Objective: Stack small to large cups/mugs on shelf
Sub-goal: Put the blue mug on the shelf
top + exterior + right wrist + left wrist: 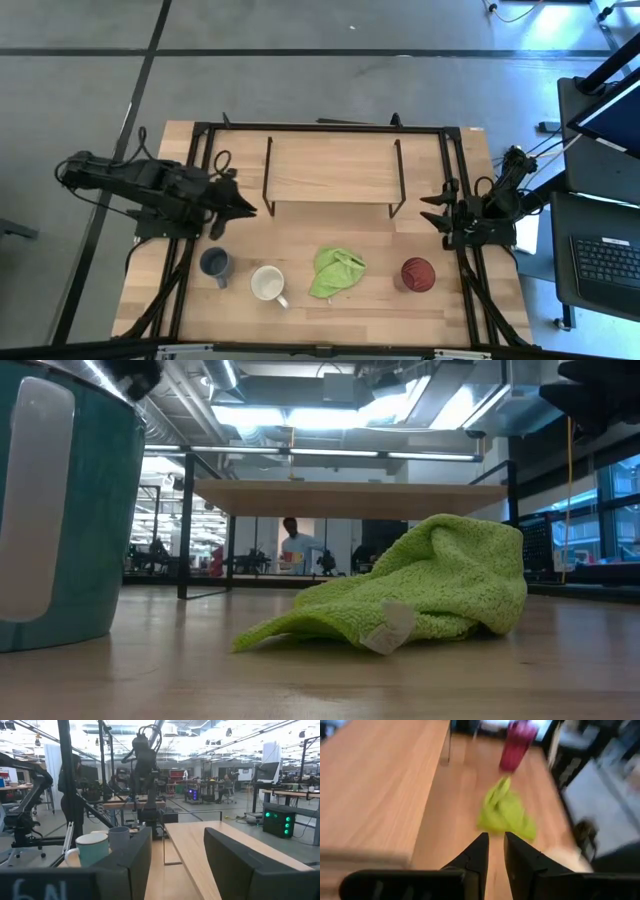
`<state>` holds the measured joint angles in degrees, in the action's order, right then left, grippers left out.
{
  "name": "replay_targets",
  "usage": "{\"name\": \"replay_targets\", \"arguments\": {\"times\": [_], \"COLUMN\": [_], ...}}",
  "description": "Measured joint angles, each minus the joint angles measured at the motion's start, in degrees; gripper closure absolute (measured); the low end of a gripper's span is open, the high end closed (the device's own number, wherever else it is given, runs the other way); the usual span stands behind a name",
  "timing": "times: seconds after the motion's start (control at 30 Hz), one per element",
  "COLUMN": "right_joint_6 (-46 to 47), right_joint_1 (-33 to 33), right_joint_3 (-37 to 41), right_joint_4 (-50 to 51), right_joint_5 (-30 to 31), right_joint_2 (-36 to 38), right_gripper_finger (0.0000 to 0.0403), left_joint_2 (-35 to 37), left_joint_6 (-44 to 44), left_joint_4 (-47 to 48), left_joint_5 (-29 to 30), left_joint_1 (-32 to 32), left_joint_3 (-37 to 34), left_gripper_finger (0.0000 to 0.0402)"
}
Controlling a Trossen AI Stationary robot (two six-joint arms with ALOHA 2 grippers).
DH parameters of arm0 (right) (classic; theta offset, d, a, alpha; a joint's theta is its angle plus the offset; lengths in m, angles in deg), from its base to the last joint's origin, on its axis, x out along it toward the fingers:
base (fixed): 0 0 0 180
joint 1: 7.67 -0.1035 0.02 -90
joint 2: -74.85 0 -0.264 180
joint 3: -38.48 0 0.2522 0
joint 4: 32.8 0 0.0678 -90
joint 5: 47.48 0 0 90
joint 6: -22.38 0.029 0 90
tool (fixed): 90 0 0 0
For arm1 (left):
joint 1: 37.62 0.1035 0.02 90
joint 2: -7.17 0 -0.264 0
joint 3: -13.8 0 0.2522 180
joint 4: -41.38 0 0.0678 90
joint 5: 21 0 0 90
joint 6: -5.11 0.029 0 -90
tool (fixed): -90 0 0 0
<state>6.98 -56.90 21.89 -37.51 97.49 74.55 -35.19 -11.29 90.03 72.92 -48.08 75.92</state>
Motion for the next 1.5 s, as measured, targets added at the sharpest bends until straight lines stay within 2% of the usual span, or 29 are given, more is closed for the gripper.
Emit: {"name": "replay_targets", "arguments": {"times": [0.17, 0.4, 0.53, 0.63, 0.77, 0.87, 1.0, 1.1, 1.23, 1.37, 1.5], "right_joint_6": [-0.1, -0.1, -0.1, -0.1, -0.1, -0.1, -0.1, -0.1, -0.1, -0.1, -0.1], "right_joint_1": [0.0, 0.0, 0.0, 0.0, 0.0, 0.0, 0.0, 0.0, 0.0, 0.0, 0.0], "right_joint_3": [0.0, 0.0, 0.0, 0.0, 0.0, 0.0, 0.0, 0.0, 0.0, 0.0, 0.0], "right_joint_4": [0.1, 0.1, 0.1, 0.1, 0.1, 0.1, 0.1, 0.1, 0.1, 0.1, 0.2], "right_joint_5": [0.0, 0.0, 0.0, 0.0, -0.1, -0.1, 0.0, 0.0, -0.1, 0.0, -0.1], "right_joint_2": [0.0, 0.0, 0.0, 0.0, 0.0, 0.0, 0.0, 0.0, 0.0, 0.0, 0.0], "right_gripper_finger": [0.0221, 0.0221, 0.0221, 0.0221, 0.0221, 0.0221, 0.0221, 0.0221, 0.0221, 0.0221, 0.0221], "left_joint_2": [-4.2, -4.6, -4.5, -4.5, -5.4, -8.0, -10.9, -11.8, -12.4, -14.2, -16.1], "left_joint_6": [-1.0, -0.9, 0.8, 2.5, -0.8, 1.6, 2.3, 1.4, -3.1, -7.2, -9.0], "left_joint_4": [-8.2, -9.9, -14.1, -15.3, -15.3, -15.1, -14.9, -10.8, 4.2, 17.7, 20.5], "left_joint_5": [1.0, 2.8, 9.4, 12.1, 12.3, 12.0, 8.9, 4.1, -2.4, -3.7, -4.2], "left_joint_1": [0.0, 0.4, 0.4, -0.1, -0.1, 0.0, 0.7, 1.1, 1.6, -0.7, -3.6], "left_joint_3": [1.9, 2.9, 2.9, 2.9, 5.7, 9.7, 14.4, 15.0, 15.0, 14.9, 14.9], "left_gripper_finger": [0.0347, 0.0347, 0.0347, 0.0347, 0.0347, 0.0347, 0.0347, 0.0347, 0.0347, 0.0347, 0.0347]}}
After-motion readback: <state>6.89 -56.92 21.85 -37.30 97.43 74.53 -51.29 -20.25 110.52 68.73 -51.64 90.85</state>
